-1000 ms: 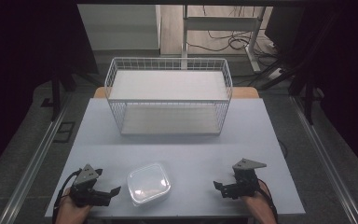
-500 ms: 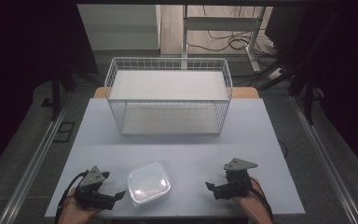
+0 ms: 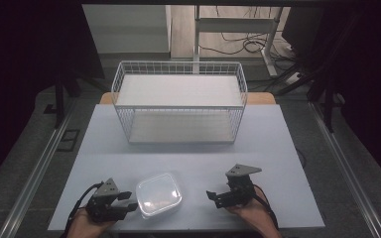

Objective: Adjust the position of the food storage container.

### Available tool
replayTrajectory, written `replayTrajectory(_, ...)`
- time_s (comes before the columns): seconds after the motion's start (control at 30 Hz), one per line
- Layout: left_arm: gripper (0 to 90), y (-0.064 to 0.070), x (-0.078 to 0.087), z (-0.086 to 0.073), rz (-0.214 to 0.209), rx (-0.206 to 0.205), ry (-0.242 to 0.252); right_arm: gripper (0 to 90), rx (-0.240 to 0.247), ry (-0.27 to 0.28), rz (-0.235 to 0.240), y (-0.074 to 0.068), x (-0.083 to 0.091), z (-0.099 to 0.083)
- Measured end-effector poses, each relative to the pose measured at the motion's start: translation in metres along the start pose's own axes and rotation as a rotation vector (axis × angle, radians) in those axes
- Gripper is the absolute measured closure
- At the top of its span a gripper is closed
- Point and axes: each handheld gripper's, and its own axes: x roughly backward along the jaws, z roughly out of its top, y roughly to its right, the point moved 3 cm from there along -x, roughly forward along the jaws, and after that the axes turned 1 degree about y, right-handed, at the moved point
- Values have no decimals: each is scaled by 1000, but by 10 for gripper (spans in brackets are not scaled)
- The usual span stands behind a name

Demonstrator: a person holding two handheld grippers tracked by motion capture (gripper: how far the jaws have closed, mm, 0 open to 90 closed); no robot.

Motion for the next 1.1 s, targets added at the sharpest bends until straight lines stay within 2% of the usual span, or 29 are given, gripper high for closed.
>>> replayTrajectory(0.07, 615, 1, -2, 3, -10, 9, 0, 62, -1, -15, 14, -3, -4, 2)
replayTrajectory(0.17, 696, 2, -6, 7, -17, 22, 1, 188, 4, -32, 48, -10, -9, 7)
replayTrajectory(0.23, 722, 2, -10, 11, -26, 39, 6, 308, 12, -38, 76, -14, -10, 9)
replayTrajectory(0.3, 750, 0, -14, 14, -33, 47, 12, 426, 42, -43, 98, -17, -12, 11)
replayTrajectory(0.33, 763, 0, -14, 14, -33, 47, 12, 426, 42, -43, 98, -17, -12, 11)
replayTrajectory(0.37, 775, 0, -17, 18, -35, 60, 18, 545, 69, -57, 121, -21, -16, 12)
replayTrajectory(0.5, 810, 1, -23, 25, -45, 66, 31, 699, 84, -80, 157, -27, -21, 13)
replayTrajectory(0.53, 816, 1, -23, 25, -45, 66, 31, 699, 84, -80, 157, -27, -21, 13)
replayTrajectory(0.57, 825, 1, -27, 29, -56, 70, 38, 761, 92, -93, 176, -30, -24, 13)
replayTrajectory(0.73, 848, 2, -36, 41, -91, 79, 62, 839, 108, -94, 172, -32, -23, 14)
replayTrajectory(1.0, 874, 5, -50, 58, -73, 63, 60, 889, 91, -83, 127, -21, -17, 14)
replayTrajectory(1.1, 878, 8, -56, 64, -76, 54, 59, 891, 74, -69, 90, -12, -14, 15)
